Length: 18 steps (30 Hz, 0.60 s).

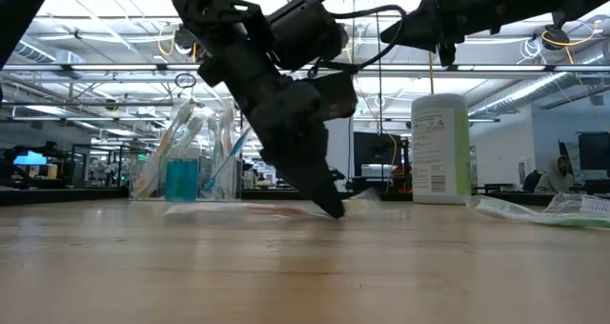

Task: Pick & Place toothbrushing station
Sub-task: Put the orange toothbrush into the transparent organizer

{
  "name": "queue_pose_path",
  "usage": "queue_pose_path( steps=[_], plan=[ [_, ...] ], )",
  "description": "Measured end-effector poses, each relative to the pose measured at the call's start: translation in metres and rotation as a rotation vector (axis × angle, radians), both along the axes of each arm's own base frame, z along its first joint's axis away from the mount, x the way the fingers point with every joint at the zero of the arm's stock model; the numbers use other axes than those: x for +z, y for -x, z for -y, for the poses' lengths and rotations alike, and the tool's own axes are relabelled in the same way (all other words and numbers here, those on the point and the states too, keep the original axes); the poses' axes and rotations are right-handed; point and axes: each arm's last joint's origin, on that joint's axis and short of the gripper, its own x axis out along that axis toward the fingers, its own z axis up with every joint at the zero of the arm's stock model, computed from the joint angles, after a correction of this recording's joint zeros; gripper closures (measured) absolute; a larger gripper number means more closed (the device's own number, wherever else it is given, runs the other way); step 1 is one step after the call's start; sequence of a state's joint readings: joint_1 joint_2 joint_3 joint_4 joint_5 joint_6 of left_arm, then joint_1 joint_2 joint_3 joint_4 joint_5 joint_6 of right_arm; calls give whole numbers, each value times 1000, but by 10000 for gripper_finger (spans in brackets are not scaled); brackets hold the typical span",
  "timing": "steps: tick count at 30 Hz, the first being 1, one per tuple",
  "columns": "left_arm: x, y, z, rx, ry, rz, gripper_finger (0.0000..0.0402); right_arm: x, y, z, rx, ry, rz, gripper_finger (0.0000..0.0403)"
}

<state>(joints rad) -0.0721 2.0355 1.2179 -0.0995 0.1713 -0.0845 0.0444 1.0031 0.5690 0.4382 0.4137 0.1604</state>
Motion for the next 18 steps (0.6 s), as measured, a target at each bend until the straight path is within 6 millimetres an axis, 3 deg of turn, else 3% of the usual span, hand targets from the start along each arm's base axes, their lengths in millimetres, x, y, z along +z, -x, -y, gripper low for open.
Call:
queue_pose_path(
  steps=[3, 6, 15, 18],
  plan=[
    [5, 1, -9, 15, 24, 0, 392, 1, 0, 0, 0, 2, 7, 403],
    [20, 7, -18, 6, 69, -9, 393, 1, 0, 0, 1, 29, 4, 403],
    [102, 27, -42, 66, 8, 193, 398, 5, 0, 0, 0, 91, 22, 403],
    [108, 31, -39, 85, -35, 186, 397, 5, 0, 1, 0, 115, 14, 403]
  ],
)
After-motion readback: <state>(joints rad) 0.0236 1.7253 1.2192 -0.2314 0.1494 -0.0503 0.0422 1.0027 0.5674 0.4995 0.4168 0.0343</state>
